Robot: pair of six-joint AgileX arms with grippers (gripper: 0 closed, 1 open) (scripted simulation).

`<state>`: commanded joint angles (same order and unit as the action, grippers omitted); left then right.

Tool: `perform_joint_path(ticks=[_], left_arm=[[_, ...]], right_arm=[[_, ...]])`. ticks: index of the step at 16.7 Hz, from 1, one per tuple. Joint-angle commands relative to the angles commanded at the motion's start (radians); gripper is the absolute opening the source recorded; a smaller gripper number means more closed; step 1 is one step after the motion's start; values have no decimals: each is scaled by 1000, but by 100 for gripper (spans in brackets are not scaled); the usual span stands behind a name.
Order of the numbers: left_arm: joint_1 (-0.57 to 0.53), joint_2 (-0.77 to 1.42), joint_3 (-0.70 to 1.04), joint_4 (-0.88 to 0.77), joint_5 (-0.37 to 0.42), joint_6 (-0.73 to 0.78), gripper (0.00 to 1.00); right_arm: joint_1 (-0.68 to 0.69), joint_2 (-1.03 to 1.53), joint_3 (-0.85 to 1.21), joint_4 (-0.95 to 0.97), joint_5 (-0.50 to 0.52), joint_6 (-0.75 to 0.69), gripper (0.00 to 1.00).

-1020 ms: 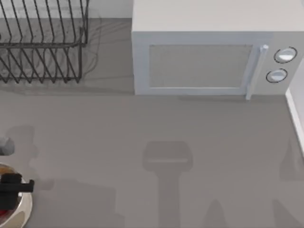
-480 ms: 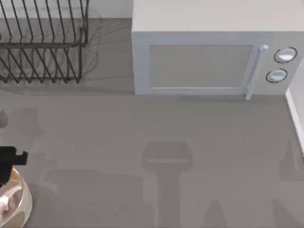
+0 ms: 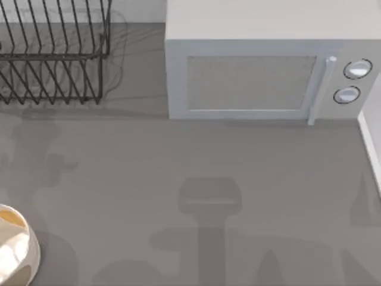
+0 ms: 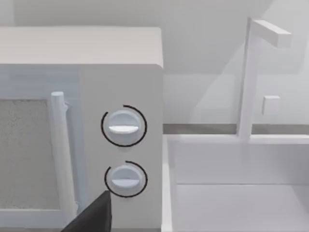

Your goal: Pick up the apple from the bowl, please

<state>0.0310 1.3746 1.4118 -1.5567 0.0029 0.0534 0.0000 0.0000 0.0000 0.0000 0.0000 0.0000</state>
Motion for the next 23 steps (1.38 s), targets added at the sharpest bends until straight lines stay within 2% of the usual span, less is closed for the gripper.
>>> perform_joint_path(ticks=[4, 10, 12, 15, 20, 23], left_arm=[[-4, -28, 157, -158, 0, -5, 0], [-3, -26, 171, -170, -1, -5, 0], [-38, 8, 181, -156, -1, -40, 0], [-168, 115, 208, -100, -1, -170, 0], [-511, 339, 247, 50, -2, -509, 0], [-652, 441, 256, 134, -2, -650, 0]], right_arm=[[0, 0, 0, 0, 0, 0, 100], [0, 0, 0, 0, 0, 0, 100], [0, 0, 0, 0, 0, 0, 100], [0, 0, 0, 0, 0, 0, 100], [0, 0, 0, 0, 0, 0, 100], [0, 0, 0, 0, 0, 0, 100]])
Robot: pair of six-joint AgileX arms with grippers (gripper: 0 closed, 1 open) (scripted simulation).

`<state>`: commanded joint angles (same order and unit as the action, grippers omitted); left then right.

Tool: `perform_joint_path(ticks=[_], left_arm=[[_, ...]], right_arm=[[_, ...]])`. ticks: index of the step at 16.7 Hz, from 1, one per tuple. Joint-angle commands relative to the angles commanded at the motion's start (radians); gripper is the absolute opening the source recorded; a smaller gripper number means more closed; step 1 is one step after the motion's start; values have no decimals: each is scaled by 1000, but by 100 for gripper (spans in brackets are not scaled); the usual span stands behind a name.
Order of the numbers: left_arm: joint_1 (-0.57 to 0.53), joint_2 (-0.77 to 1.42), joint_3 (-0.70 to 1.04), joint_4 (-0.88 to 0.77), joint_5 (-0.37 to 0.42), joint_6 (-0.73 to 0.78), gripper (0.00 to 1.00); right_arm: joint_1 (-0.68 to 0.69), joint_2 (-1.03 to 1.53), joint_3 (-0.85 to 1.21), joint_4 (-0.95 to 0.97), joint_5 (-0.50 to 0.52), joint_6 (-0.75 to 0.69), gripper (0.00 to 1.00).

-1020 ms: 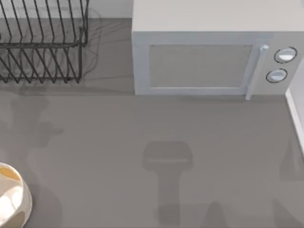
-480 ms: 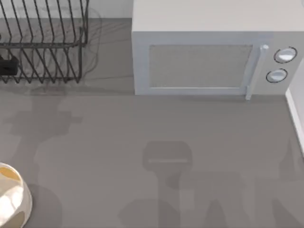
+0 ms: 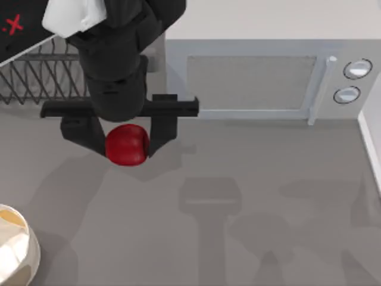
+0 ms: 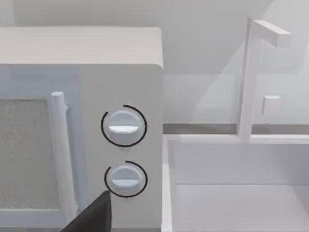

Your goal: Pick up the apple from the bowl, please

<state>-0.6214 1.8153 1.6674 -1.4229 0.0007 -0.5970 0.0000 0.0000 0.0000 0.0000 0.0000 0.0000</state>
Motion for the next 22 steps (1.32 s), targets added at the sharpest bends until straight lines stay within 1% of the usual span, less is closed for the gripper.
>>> perform_joint_path(ticks=[2, 8, 11, 16, 18, 22], left_arm=[[-41, 33, 0, 32, 0, -41, 0], [-41, 35, -18, 50, 1, -42, 0], [-40, 50, -107, 151, 0, -41, 0], [-40, 88, -306, 406, 0, -40, 0], [-41, 99, -350, 451, 0, -40, 0], [-41, 101, -356, 458, 0, -40, 0]], right_arm=[[0, 0, 0, 0, 0, 0, 100], [0, 0, 0, 0, 0, 0, 100], [0, 0, 0, 0, 0, 0, 100], [0, 0, 0, 0, 0, 0, 100], [0, 0, 0, 0, 0, 0, 100], [0, 0, 0, 0, 0, 0, 100]])
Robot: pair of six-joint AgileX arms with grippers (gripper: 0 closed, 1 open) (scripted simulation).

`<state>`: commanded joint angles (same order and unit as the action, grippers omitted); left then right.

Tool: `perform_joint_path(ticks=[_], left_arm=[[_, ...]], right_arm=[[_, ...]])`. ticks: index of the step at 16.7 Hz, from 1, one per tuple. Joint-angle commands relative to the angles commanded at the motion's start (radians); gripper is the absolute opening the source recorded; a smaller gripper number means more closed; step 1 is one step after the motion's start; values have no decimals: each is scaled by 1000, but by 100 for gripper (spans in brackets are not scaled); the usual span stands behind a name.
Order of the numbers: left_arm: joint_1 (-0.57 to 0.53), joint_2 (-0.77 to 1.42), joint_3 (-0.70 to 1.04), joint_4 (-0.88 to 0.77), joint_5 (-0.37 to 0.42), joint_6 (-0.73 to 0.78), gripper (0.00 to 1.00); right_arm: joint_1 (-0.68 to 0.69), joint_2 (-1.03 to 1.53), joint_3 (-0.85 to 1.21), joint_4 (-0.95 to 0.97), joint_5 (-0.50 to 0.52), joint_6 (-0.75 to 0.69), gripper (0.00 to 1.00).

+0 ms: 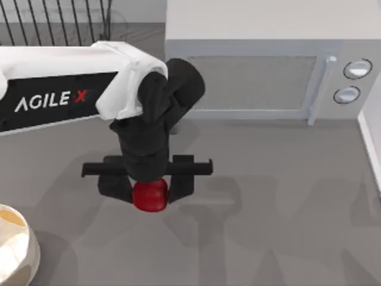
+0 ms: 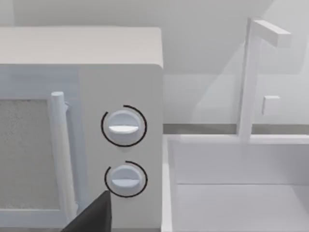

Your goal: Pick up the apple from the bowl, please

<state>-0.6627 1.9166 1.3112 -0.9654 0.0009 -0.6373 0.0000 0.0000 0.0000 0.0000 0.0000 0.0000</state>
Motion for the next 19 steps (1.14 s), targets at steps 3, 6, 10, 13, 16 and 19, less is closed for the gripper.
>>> perform_joint_path(ticks=[3, 6, 10, 13, 16, 19], left_arm=[[0, 0, 0, 0, 0, 0, 23], [0, 0, 0, 0, 0, 0, 45], [0, 0, 0, 0, 0, 0, 75], [0, 0, 0, 0, 0, 0, 98], [0, 0, 0, 0, 0, 0, 100], [0, 0, 0, 0, 0, 0, 100]], right_arm=[[0, 0, 0, 0, 0, 0, 100], [0, 0, 0, 0, 0, 0, 100], [0, 0, 0, 0, 0, 0, 100], [0, 0, 0, 0, 0, 0, 100], [0, 0, 0, 0, 0, 0, 100], [0, 0, 0, 0, 0, 0, 100]])
